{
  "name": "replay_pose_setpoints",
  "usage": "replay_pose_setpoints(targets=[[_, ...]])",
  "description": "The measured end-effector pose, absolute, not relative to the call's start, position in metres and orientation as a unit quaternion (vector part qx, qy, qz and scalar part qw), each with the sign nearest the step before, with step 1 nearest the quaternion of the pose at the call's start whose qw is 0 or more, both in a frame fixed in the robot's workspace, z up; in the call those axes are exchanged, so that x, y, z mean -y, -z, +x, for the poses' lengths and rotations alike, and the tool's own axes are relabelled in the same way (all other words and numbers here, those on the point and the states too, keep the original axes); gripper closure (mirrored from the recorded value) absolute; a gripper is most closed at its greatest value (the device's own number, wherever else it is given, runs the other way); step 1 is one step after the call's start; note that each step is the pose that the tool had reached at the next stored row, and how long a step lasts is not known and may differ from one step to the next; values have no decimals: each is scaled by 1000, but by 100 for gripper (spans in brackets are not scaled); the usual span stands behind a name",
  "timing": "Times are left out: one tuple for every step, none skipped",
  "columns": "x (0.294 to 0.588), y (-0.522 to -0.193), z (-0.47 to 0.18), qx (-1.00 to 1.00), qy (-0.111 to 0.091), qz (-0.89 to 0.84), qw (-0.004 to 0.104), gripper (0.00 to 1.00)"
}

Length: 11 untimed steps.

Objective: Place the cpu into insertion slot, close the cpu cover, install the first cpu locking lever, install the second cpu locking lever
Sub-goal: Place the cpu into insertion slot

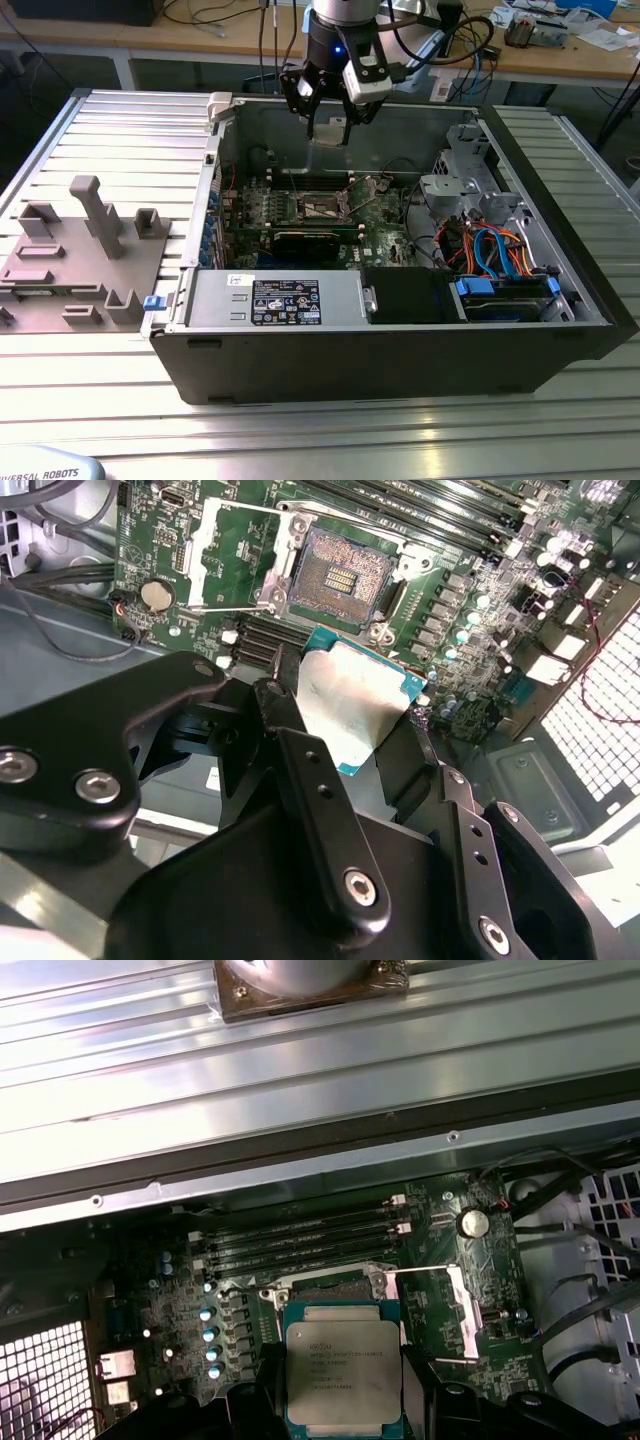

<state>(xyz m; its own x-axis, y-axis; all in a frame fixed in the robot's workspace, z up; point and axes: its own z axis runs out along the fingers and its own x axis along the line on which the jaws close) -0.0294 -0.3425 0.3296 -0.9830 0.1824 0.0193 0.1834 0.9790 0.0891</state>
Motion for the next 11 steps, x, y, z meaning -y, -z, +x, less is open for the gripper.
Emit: replay_pose_setpoints(targets=[[342,-329,-29,995,45,-93,5,45],[342,-329,-29,995,45,-94,5,45],[342,-329,-29,994,45,-95,5,45],[342,-329,-29,994,45,-96,5,45],[342,-329,-29,994,45,-96,5,45],[342,-329,-29,994,45,-97,5,45],[342,-329,-29,994,45,-99,5,45],[342,-329,-29,993,45,-106,5,45],[342,-329,-29,993,45,-112,5,45],[342,-328,-29,992,45,-116,4,45],[342,-328,-29,992,45,-117,4,45]])
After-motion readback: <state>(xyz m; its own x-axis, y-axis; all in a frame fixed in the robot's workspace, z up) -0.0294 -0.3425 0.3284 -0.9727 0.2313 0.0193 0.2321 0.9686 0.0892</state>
